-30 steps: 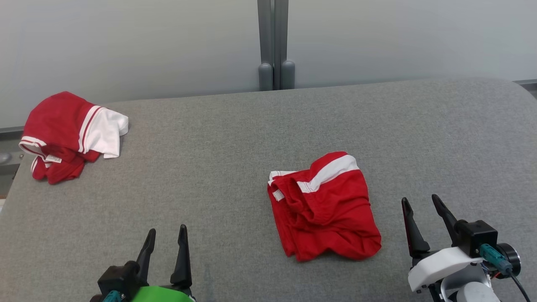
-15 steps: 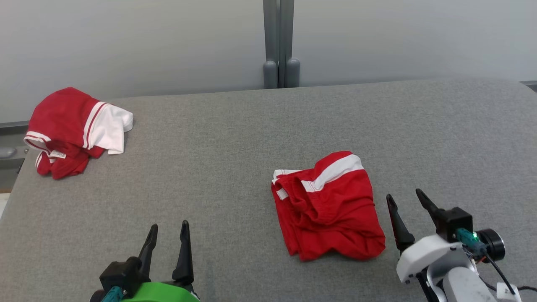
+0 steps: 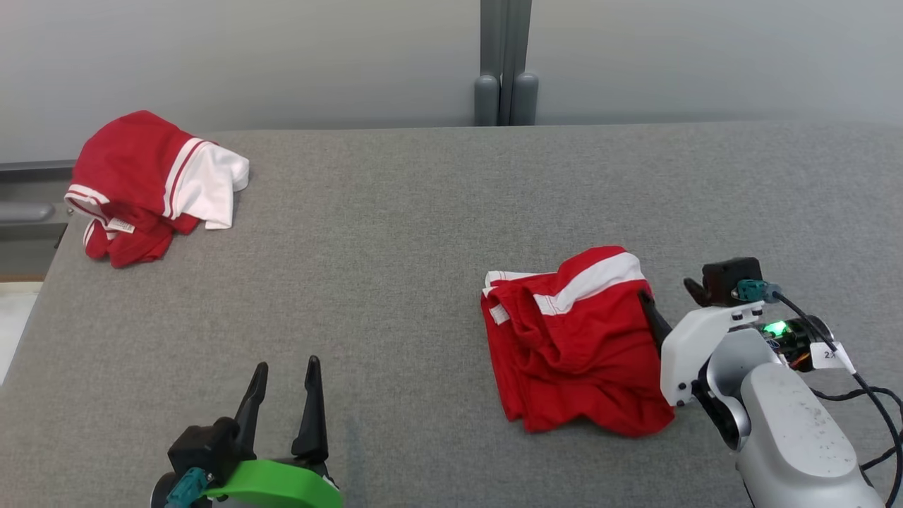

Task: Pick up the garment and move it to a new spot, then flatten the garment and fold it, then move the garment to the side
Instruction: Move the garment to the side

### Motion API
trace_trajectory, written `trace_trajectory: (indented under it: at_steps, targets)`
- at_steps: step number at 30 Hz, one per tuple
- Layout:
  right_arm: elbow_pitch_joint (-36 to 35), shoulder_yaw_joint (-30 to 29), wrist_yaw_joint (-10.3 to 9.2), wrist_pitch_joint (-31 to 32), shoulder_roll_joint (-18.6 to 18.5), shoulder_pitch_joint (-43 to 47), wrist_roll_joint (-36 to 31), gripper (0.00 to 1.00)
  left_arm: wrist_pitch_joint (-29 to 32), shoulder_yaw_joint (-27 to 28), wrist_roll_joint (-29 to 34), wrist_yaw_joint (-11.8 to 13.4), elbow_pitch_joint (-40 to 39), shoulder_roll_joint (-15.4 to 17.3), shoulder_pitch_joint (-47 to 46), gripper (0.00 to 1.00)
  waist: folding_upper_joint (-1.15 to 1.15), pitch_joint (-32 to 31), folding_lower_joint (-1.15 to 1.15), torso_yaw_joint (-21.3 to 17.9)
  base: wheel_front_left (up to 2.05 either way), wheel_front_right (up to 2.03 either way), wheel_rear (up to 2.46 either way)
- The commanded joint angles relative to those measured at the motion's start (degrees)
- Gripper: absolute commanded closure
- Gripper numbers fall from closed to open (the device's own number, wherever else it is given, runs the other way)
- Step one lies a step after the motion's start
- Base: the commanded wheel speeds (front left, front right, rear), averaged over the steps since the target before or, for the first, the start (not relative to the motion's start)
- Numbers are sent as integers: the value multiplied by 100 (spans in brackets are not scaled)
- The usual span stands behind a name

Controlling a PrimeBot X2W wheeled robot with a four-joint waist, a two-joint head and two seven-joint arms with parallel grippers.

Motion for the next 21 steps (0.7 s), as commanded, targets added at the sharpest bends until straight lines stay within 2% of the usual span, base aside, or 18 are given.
trace_trajectory:
  at_steps: [1, 6, 14, 15, 16, 17, 18, 19, 20, 21]
  targets:
    - [80, 55, -9, 131, -85, -49, 122, 0, 0, 9, -56, 23, -14, 10, -105, 0, 0, 79, 0, 79, 0, 0, 0]
    - [343, 315, -9, 660, -245, -58, 606, 0, 0, 8, -62, 41, -29, 9, -162, 0, 0, 163, 0, 156, 0, 0, 0]
    - [565, 739, -8, 1112, -413, -84, 1139, 0, 0, 1, 33, 23, -2, 9, -192, 0, 0, 262, 0, 209, 0, 0, 0]
    - [588, 819, -8, 1159, -413, -95, 1196, 8, 0, -4, 44, 18, 2, 10, -194, 0, 0, 271, 0, 211, 0, 0, 0]
    - [600, 887, -8, 1188, -411, -109, 1251, 32, 0, -12, 47, 15, 4, 10, -199, 0, 0, 278, 0, 213, 0, 0, 0]
    - [610, 960, -8, 1212, -419, -133, 1310, 63, 0, -23, 46, 10, 9, 9, -207, 0, 0, 288, 0, 217, 0, 0, 0]
    - [617, 1046, -7, 1235, -432, -153, 1352, 70, 0, -35, 46, 7, 13, 9, -214, 0, 0, 296, 0, 220, 0, 0, 0]
    - [625, 1128, -6, 1241, -451, -175, 1407, 87, 0, -49, 47, 3, 15, 9, -221, 0, 0, 309, 0, 222, 0, 0, 0]
    - [638, 1177, -6, 1233, -467, -199, 1438, 99, 0, -62, 46, 3, 15, 9, -226, 0, 0, 320, 0, 223, 0, 0, 0]
    - [654, 1224, -6, 1219, -478, -237, 1471, 100, 0, -75, 45, 0, 15, 10, -230, 0, 0, 332, 0, 222, 0, 0, 0]
